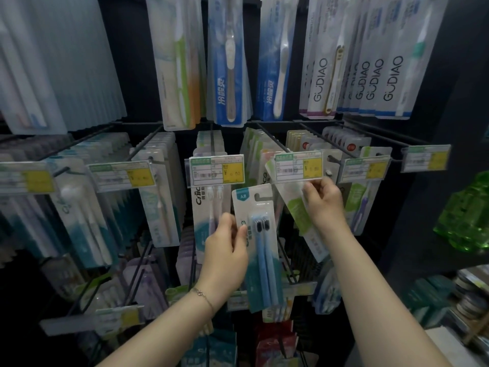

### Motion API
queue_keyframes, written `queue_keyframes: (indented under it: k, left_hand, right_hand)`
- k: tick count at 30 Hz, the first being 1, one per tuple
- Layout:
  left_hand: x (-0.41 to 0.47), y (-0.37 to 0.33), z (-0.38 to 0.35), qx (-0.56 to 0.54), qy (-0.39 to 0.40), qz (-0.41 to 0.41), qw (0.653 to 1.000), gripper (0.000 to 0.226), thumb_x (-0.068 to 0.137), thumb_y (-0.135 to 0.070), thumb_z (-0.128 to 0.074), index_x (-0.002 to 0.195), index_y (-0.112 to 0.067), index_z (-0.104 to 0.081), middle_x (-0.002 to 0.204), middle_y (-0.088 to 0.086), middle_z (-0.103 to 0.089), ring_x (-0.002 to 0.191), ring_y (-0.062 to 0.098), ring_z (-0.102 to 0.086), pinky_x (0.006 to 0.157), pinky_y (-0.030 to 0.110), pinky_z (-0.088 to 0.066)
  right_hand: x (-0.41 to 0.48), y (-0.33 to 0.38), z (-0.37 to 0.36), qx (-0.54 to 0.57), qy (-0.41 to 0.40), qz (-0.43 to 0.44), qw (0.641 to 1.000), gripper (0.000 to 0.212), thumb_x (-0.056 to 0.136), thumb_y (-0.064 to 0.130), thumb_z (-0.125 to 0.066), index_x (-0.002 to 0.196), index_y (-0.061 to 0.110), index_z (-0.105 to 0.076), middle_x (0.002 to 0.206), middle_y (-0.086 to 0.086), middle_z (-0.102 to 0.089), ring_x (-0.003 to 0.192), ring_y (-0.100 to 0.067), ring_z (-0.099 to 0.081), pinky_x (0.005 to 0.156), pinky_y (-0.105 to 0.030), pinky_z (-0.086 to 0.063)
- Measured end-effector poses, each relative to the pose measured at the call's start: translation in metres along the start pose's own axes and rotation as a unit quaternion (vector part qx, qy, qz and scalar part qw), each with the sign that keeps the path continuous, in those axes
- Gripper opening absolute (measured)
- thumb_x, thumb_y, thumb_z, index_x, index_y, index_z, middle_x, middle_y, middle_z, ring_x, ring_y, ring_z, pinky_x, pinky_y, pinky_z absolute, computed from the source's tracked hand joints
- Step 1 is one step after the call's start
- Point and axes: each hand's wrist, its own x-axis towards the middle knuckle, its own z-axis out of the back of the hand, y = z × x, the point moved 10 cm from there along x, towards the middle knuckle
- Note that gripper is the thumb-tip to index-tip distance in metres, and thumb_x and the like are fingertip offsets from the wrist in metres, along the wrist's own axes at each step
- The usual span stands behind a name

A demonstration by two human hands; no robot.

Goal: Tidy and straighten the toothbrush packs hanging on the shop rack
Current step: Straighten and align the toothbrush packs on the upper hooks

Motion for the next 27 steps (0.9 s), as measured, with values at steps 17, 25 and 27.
queue_keyframes:
  k: [17, 25, 27]
  left_hand:
    - [-0.007, -0.004, 0.035, -0.017, -0.031, -0.001, 0.999, 0.016, 0.102, -0.023, -0.051, 0.091, -0.012, -0.052, 0.082, 0.018, -0.063, 0.072, 0.037, -0.06, 0.063, 0.057, -0.051]
    - [-0.024, -0.003, 0.071, -0.034, -0.033, -0.008, 0.999, 0.015, 0.102, -0.019, -0.051, 0.087, -0.019, -0.053, 0.071, -0.006, -0.061, 0.062, 0.012, -0.056, 0.06, 0.044, -0.05]
    - [-0.028, 0.004, 0.087, -0.036, -0.041, 0.002, 0.998, 0.017, 0.102, -0.019, -0.051, 0.086, -0.023, -0.053, 0.073, -0.009, -0.064, 0.062, 0.008, -0.057, 0.06, 0.038, -0.05]
  right_hand:
    - [-0.085, 0.045, -0.034, 0.028, 0.103, 0.167, 0.98, 0.011, 0.094, 0.013, -0.062, 0.098, 0.022, -0.062, 0.079, 0.007, -0.063, 0.071, -0.004, -0.06, 0.062, -0.02, -0.05]
    - [-0.124, 0.053, -0.098, 0.112, 0.317, 0.081, 0.938, 0.008, 0.093, 0.019, -0.063, 0.101, 0.019, -0.066, 0.074, 0.003, -0.072, 0.044, -0.014, -0.057, 0.04, -0.027, -0.046]
    - [-0.133, 0.06, -0.115, 0.103, 0.34, 0.087, 0.931, 0.008, 0.093, 0.02, -0.064, 0.1, 0.015, -0.065, 0.071, 0.003, -0.072, 0.043, -0.021, -0.057, 0.039, -0.028, -0.046]
